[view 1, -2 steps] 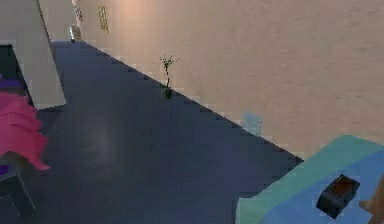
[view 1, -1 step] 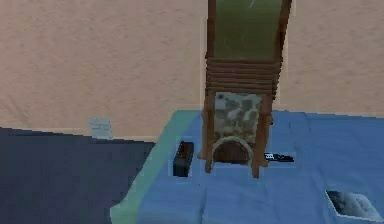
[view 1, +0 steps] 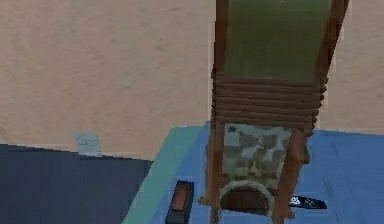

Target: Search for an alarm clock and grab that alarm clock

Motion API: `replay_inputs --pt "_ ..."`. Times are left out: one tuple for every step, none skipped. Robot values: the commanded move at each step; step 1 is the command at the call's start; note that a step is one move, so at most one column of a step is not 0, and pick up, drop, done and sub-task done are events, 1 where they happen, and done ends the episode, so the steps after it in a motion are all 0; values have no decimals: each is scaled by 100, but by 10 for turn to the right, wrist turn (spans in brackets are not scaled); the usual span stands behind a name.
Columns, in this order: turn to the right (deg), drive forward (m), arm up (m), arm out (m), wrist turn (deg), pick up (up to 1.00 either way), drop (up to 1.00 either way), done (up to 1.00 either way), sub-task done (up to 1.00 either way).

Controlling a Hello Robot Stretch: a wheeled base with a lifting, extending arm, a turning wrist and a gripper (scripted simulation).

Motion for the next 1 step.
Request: replay_inputs --pt "-450 0 0 0 0 0 0 0 0"
